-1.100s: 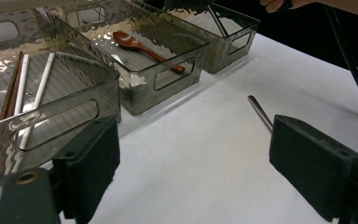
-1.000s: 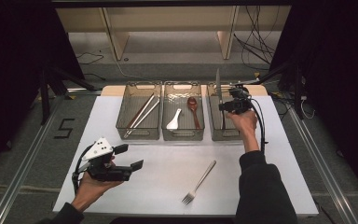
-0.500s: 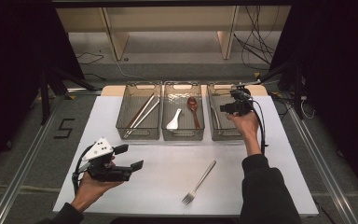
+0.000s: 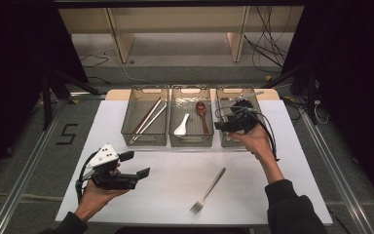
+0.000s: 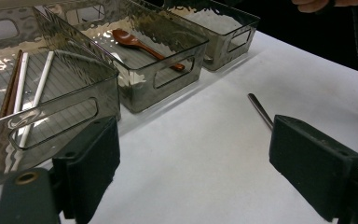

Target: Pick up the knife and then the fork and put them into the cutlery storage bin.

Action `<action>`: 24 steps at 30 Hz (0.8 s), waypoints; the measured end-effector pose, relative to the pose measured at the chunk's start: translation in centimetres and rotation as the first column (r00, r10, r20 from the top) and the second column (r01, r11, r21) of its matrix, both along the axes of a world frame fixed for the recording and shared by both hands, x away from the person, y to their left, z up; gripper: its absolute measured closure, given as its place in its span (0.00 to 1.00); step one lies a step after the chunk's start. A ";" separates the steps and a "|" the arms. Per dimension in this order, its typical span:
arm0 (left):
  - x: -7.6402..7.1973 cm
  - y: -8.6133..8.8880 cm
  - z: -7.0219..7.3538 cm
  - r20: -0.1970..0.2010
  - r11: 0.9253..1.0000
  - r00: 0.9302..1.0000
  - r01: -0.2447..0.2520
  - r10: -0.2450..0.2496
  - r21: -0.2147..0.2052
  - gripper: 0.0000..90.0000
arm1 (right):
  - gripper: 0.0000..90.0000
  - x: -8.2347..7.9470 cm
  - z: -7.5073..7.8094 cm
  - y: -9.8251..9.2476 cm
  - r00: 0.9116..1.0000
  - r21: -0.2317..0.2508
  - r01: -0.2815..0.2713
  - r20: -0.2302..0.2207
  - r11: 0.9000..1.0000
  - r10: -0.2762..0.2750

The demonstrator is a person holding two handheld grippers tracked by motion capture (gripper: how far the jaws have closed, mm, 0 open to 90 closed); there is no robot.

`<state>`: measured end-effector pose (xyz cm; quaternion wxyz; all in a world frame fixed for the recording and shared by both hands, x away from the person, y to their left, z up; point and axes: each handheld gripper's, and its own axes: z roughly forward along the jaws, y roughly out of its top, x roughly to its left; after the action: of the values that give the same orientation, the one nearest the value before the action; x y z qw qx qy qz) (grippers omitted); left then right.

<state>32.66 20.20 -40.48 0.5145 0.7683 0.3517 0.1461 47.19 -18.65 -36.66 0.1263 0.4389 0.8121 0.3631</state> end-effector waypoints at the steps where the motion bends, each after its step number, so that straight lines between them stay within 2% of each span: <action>1: 0.0 0.0 0.0 0.000 1.000 1.000 -0.001 0.001 0.000 0.17 | 0.42 -0.6 -0.1 0.2 1.000 0.007 -0.020 0.001 1.000 0.020; 5: 0.0 0.0 0.0 0.001 1.000 1.000 -0.004 0.004 -0.001 0.17 | 0.44 -2.5 -0.6 0.6 0.998 0.023 -0.069 0.007 0.997 0.069; 9: 0.0 0.0 0.0 0.001 1.000 1.000 -0.002 0.002 -0.001 0.17 | 0.56 -4.2 -1.4 1.0 0.993 0.026 -0.119 0.009 0.993 0.118; 12: 0.0 0.0 0.0 0.002 1.000 1.000 -0.002 0.002 0.001 0.17 | 0.70 -5.3 -2.1 1.2 0.989 0.037 -0.145 0.007 0.989 0.145; 15: 0.0 0.0 0.0 0.002 1.000 1.000 0.000 0.000 0.000 0.17 | 0.80 -6.2 -2.9 1.8 0.984 -0.003 -0.181 0.000 0.984 0.181; 19: 0.0 0.0 0.0 0.004 1.000 1.000 0.000 0.000 0.000 0.17 | 0.93 -6.8 -3.9 2.3 0.977 -0.035 -0.213 -0.023 0.976 0.212; 24: 0.0 0.1 0.1 0.005 1.000 1.000 -0.001 0.001 0.000 0.17 | 1.00 -7.2 -5.6 2.8 0.967 -0.095 -0.250 -0.074 0.964 0.243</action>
<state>32.64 20.27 -40.39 0.5153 0.7678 0.3505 0.1484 40.02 -15.86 -42.27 0.0774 0.3383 0.8817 0.3197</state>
